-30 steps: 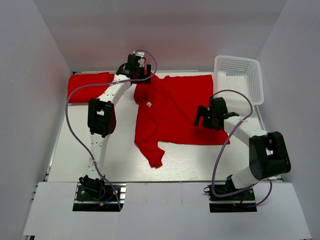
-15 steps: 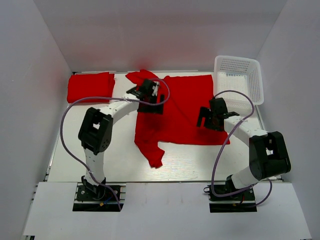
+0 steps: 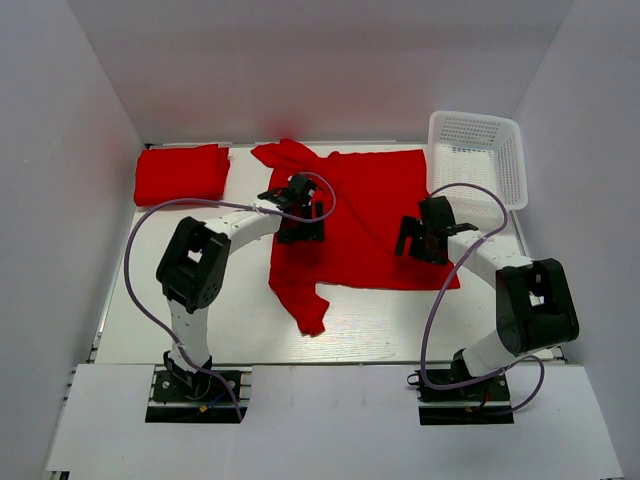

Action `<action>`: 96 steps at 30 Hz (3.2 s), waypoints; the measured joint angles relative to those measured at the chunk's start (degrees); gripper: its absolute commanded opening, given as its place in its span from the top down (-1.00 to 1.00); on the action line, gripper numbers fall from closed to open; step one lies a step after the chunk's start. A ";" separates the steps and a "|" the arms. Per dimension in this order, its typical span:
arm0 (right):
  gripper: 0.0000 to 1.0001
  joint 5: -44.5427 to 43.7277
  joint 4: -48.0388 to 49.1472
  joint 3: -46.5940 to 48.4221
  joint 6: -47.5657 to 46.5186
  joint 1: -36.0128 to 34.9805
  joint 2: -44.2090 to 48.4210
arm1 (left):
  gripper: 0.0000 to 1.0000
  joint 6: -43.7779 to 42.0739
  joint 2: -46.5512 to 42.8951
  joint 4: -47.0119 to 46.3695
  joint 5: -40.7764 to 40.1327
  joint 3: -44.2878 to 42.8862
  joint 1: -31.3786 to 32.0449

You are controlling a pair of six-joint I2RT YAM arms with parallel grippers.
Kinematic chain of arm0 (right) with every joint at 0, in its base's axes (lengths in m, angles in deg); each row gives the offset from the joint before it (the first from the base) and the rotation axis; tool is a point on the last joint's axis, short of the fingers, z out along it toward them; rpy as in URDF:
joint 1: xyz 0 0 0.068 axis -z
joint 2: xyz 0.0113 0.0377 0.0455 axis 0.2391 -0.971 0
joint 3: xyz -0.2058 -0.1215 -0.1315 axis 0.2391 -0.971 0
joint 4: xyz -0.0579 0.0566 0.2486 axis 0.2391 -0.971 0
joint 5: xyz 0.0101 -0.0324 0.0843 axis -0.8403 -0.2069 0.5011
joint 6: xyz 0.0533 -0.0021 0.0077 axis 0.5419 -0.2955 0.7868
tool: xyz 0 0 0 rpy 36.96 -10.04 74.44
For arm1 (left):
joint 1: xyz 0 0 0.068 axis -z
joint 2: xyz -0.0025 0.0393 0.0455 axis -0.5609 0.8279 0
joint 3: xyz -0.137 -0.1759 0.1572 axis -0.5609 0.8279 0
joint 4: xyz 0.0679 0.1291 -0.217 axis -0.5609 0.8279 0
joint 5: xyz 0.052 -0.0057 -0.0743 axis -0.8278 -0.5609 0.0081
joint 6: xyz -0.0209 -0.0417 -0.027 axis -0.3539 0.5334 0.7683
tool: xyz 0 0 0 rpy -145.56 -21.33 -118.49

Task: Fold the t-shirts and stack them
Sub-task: Flatten out the tshirt

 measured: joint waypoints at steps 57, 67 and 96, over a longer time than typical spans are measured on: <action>-0.81 -0.92 -0.63 -0.76 -0.24 3.65 -0.24 | -0.77 10.95 -16.37 14.75 -29.16 17.70 -21.40; -0.81 5.40 2.03 -0.68 -4.07 3.28 5.25 | -0.99 2.29 -15.93 8.70 -20.81 8.44 -21.16; -0.81 3.80 5.16 27.41 -1.01 3.72 -26.93 | -0.99 -17.42 29.09 2.27 -1.73 -39.85 -18.60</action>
